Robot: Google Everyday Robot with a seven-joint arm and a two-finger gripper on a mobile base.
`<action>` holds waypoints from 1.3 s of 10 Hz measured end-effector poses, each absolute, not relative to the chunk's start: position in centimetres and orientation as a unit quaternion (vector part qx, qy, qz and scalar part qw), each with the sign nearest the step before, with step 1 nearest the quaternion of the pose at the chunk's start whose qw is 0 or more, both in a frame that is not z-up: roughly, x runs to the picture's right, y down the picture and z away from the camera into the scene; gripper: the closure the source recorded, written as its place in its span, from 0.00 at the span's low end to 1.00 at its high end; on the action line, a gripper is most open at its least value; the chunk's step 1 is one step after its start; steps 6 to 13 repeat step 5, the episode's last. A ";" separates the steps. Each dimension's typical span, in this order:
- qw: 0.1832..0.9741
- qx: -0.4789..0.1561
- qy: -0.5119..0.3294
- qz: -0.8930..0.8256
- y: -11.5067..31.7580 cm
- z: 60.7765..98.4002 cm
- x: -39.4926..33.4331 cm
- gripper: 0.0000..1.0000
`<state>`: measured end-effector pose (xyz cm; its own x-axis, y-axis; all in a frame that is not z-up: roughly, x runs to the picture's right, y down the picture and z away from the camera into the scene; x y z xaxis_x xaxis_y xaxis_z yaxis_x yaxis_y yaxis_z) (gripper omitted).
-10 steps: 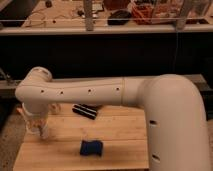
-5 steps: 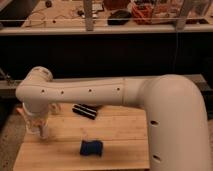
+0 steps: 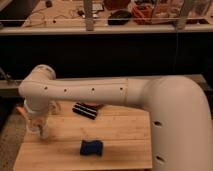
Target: Place the pepper in the ceramic cup
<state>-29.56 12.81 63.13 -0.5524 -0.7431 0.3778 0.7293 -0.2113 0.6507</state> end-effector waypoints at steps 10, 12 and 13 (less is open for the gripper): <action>0.462 -0.067 -0.494 -0.733 11.1 57.2 -30.0 1.00; 0.462 -0.067 -0.494 -0.733 11.1 57.2 -30.0 1.00; 0.462 -0.067 -0.494 -0.733 11.1 57.2 -30.0 1.00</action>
